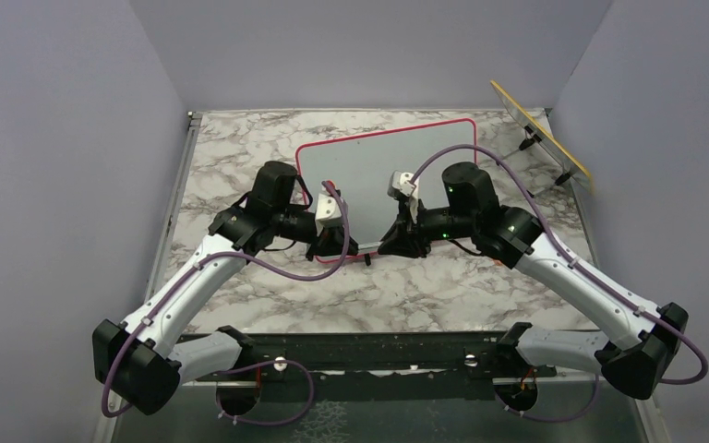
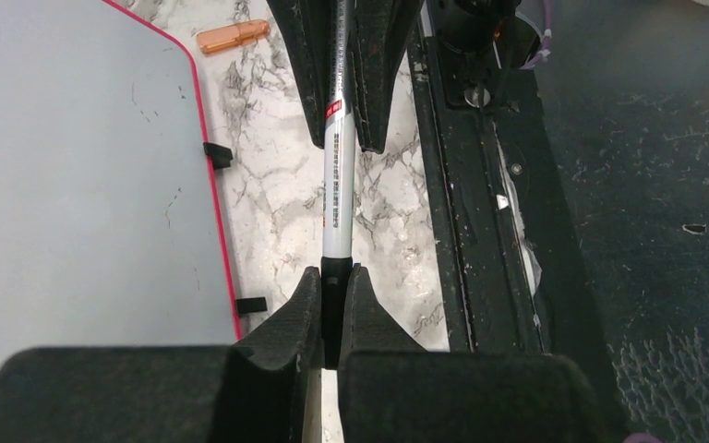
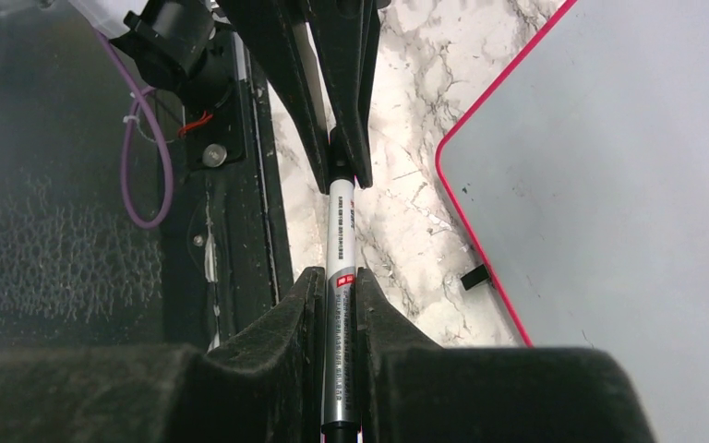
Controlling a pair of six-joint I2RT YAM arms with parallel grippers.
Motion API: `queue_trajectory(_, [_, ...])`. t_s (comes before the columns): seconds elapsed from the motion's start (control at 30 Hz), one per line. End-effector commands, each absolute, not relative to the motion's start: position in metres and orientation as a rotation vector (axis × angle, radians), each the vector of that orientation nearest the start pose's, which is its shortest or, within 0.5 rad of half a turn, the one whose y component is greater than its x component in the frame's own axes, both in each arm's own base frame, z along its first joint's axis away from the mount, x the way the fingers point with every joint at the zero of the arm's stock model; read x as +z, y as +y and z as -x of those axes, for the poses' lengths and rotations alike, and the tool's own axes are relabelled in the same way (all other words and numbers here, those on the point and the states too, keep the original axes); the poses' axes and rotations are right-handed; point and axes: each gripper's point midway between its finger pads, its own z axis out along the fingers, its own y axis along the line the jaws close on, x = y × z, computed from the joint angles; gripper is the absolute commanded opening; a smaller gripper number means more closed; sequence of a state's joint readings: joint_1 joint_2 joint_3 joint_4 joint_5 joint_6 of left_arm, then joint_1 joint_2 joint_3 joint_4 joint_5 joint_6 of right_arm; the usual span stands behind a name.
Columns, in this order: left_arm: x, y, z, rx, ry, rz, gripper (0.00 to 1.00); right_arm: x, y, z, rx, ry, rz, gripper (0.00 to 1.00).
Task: Write a sentence on the whiteboard
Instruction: Pick up the whiteboard marker at the center of the board.
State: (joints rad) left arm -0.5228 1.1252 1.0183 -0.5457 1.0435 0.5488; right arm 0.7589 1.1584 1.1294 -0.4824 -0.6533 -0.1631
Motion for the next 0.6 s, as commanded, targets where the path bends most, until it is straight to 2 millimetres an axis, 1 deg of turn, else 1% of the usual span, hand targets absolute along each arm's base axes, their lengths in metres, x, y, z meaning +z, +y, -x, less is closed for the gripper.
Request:
queue_trajectory(0.0, [0.2483,-0.2657,-0.1722,-1.165,1.377,-1.478,0.0,0.2992,0.3074,-0.1721,1.059,1.553,1.23,0.02])
queue_trajectory(0.2, [0.2528,-0.2652,-0.1745,-1.18,1.363,-1.461,0.0,0.2901,0.3077,-0.1724,1.061,1.586,1.241,0.09])
queue_trajectory(0.37, [0.2535,-0.2653,-0.1748,-1.194,1.353,-1.458,0.0,0.2915,0.3073,-0.1733,1.056,1.586,1.229,0.12])
queue_trajectory(0.47, [0.2523,-0.2654,-0.1762,-1.196,1.357,-1.453,0.0,0.2955,0.3077,-0.1731,1.063,1.574,1.217,0.14])
queue_trajectory(0.57, [0.253,-0.2651,-0.1773,-1.197,1.354,-1.449,0.0,0.2948,0.3077,-0.1738,1.061,1.577,1.209,0.17])
